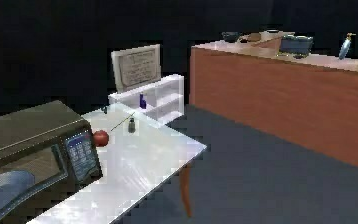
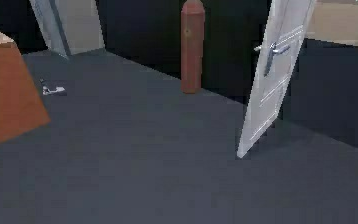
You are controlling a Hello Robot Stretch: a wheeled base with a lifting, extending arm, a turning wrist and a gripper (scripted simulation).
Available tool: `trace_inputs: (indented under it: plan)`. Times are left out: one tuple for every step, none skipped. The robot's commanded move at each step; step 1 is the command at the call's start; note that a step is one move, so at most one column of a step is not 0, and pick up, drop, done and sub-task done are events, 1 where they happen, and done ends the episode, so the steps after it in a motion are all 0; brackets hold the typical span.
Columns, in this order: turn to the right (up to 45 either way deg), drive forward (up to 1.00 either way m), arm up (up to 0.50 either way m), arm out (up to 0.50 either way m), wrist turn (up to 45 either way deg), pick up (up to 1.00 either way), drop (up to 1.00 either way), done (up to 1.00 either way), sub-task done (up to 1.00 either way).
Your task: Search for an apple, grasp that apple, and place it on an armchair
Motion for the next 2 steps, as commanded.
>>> trace_inputs:
  plan:
    - [-45.0,0.00,0.00,0.00,0.0,0.00,0.00,0.00,0.00]
    - [-45.0,0.00,0.00,0.00,0.0,0.00,0.00,0.00,0.00]
